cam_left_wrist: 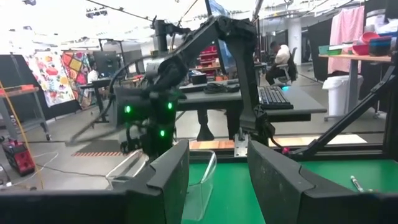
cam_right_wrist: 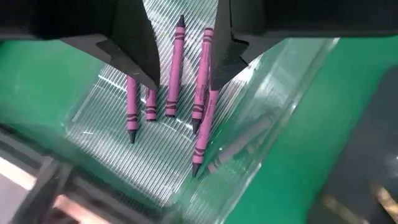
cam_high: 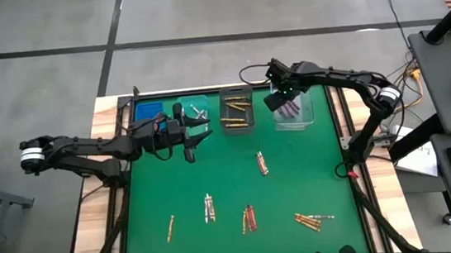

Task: Sort crayons
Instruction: Put the white crayon into the light blue bin

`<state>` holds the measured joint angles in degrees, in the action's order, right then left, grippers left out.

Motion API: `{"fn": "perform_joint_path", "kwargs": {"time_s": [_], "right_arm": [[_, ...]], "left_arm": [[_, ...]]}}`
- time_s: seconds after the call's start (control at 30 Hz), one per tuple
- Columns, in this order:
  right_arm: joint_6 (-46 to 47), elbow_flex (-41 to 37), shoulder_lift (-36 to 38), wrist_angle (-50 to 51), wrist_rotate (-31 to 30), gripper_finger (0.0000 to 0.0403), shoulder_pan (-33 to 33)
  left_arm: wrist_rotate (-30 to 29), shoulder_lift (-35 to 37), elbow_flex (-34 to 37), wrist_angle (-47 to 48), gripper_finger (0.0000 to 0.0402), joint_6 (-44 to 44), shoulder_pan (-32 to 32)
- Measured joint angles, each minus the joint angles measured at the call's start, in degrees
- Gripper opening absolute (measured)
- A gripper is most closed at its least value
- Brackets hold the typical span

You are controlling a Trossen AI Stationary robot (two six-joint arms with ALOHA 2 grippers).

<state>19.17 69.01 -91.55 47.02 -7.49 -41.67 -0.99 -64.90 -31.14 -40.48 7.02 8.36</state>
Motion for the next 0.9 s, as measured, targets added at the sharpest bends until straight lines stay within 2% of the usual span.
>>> {"fn": "perform_joint_path", "kwargs": {"time_s": [0.2, 0.37, 0.63, 0.9], "right_arm": [[2.3, 0.8, 5.1, 0.3, 0.0, 0.013, 0.6], [3.7, 3.2, 10.1, 0.5, 0.0, 0.0117, 3.8], [6.8, 7.4, 14.3, 0.8, 0.6, 0.0107, 14.8], [7.0, 9.3, 13.5, 0.9, 6.8, 0.0109, 26.6]], "left_arm": [[0.0, 0.0, 0.0, 2.6, 0.0146, -0.4, 0.0], [0.0, 0.0, 0.0, 5.1, 0.0146, -1.4, 0.0], [0.0, 0.0, 0.0, 7.5, 0.0146, -1.7, 0.0], [0.0, 0.0, 0.0, 7.6, 0.0146, -1.7, 0.0]]}}
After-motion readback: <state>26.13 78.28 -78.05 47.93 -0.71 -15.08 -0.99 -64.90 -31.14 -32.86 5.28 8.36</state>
